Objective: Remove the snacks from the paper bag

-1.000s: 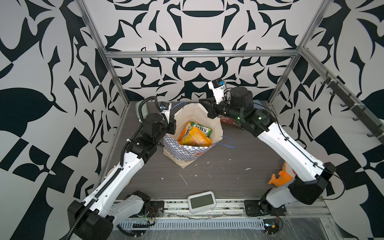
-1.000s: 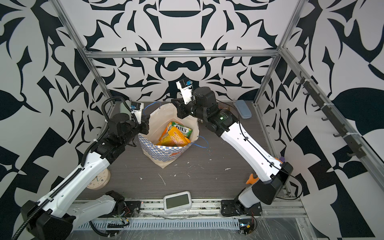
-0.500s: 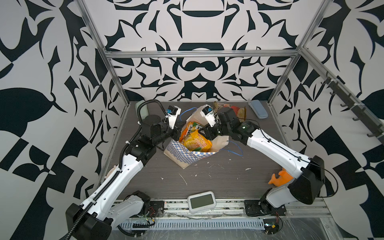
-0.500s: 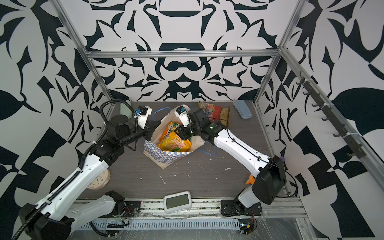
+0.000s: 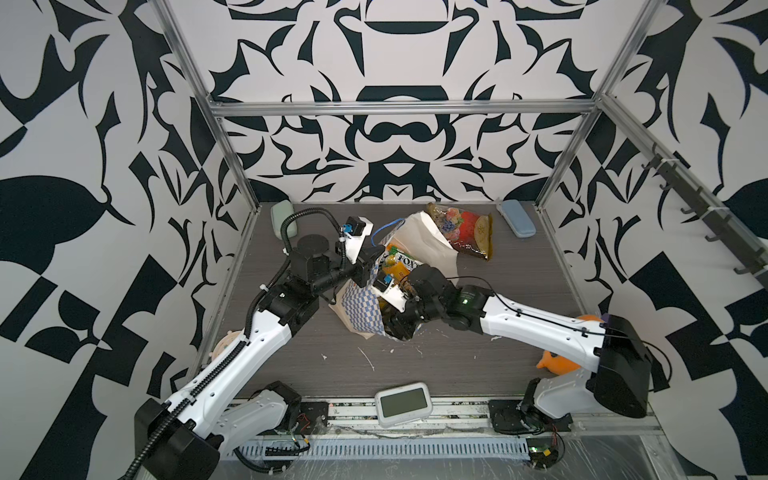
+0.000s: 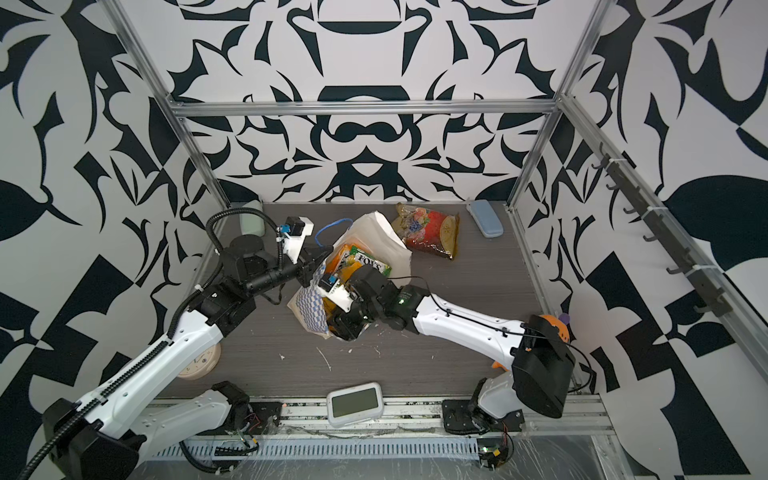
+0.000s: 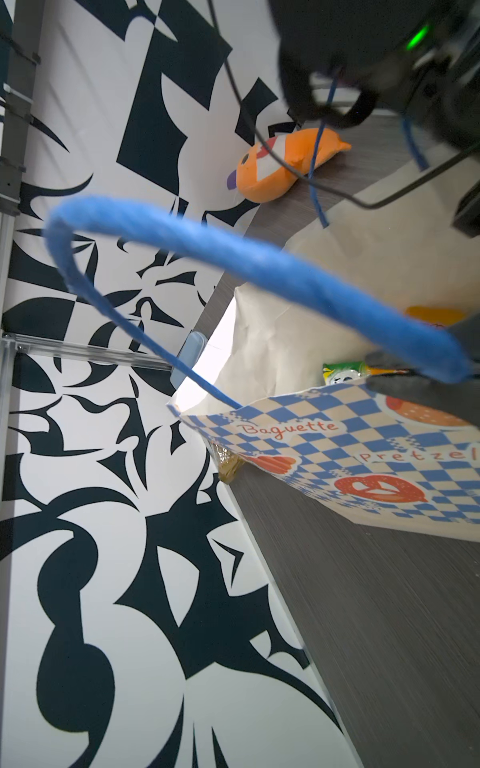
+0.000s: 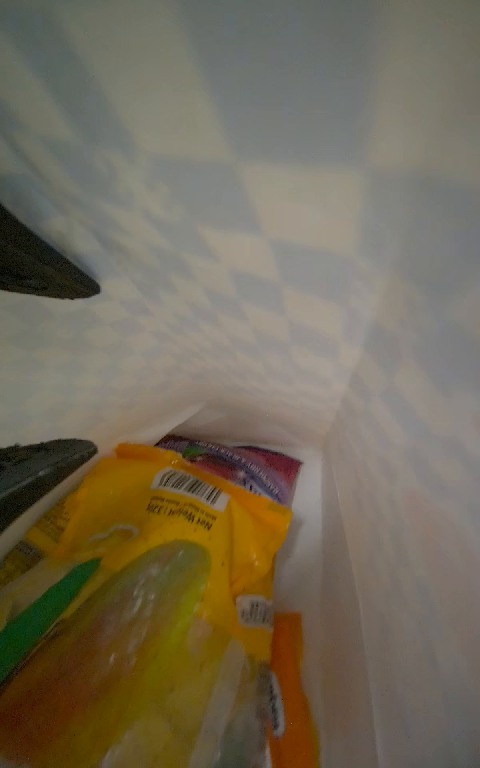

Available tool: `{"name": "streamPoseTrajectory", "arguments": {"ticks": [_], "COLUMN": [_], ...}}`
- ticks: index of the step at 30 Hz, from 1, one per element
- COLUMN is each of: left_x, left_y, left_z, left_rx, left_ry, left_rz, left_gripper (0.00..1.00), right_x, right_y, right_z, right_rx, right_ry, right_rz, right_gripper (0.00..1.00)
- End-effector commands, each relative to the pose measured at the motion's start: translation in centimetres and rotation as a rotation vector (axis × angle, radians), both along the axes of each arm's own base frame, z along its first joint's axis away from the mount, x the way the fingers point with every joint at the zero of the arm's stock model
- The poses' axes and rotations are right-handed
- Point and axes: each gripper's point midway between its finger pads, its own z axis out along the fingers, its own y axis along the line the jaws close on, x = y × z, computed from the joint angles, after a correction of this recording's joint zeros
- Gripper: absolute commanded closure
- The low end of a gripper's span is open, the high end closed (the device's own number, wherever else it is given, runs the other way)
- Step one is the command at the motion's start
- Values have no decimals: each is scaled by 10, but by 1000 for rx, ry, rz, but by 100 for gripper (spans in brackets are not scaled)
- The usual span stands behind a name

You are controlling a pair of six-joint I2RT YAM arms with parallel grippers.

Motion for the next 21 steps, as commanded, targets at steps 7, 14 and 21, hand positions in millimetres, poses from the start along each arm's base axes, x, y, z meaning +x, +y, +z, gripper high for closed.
{"name": "streamPoseTrajectory", "arguments": {"ticks": [7,14,21], "left_x": [-15,-45,-65], "left_y": [-5,-21,-43], "left_z": [13,1,-3], "left_rx": [-32,-42,-51], "left_ry": [-41,-2,43], "left_rz": [-74,-198,-283], "left_gripper": [100,100,100], "right_x": [-11,40,78], "right_y": [11,-55,-114], "right_z": [20,48,34], "right_rx": [49,21,-39], "right_ry": [-104,-240,-181], "right_rz": [8,-315,-570], "right_gripper": [42,41,40]}}
